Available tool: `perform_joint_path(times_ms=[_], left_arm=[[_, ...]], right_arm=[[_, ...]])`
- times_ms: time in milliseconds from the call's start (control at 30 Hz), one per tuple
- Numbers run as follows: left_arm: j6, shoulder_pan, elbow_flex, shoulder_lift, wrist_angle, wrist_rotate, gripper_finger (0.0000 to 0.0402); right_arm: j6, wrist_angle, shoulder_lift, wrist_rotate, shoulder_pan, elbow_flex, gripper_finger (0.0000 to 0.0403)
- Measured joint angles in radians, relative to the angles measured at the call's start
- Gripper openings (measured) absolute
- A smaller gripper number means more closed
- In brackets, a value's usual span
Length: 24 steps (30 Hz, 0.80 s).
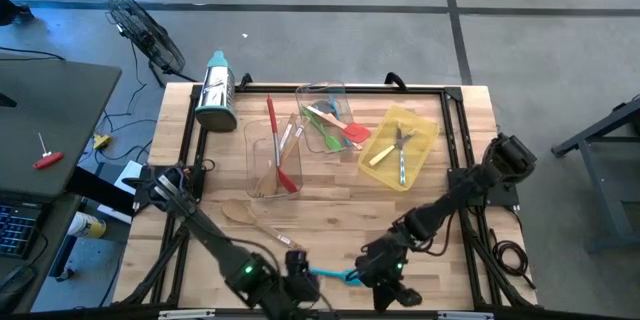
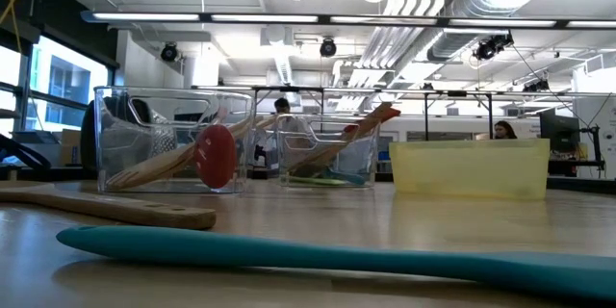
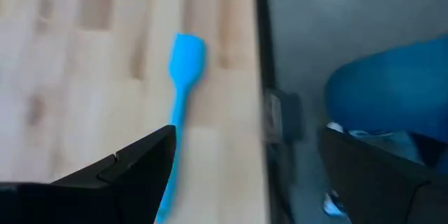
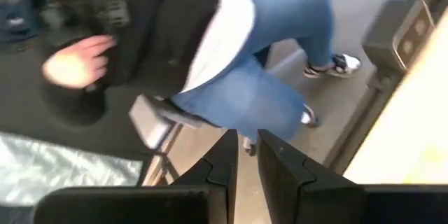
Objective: Pick & Place Kitchen Items
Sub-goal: Put the blue spatula into the top right transparent bin
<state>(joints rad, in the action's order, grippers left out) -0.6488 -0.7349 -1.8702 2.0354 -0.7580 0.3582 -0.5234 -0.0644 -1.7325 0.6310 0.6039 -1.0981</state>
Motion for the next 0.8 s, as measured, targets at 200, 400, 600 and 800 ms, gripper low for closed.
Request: perform_joint_path(times_ms=[200,400,600,800], left_arm=[[0.041,0.083,0.000,0.000,-0.004,0.051,0.0340],[0.109,0.141,-0.001,0.052,0.073,0.031,0.0340],[0.315,0.152,-0.002,0.115,0.227,0.016,0.0340],[0.364,0.162,0.000,0.172,0.266,0.011,0.0340]], right_arm=[[-0.121,0.051,0.000,-0.143,0.094,0.000,0.0045],[-0.181,0.119,0.000,-0.302,0.193,0.000,0.0045],[-0.181,0.236,0.037,-0.521,0.290,0.000,0.0045],[-0.179,0.303,0.074,-0.697,0.362,0.000,0.0045]])
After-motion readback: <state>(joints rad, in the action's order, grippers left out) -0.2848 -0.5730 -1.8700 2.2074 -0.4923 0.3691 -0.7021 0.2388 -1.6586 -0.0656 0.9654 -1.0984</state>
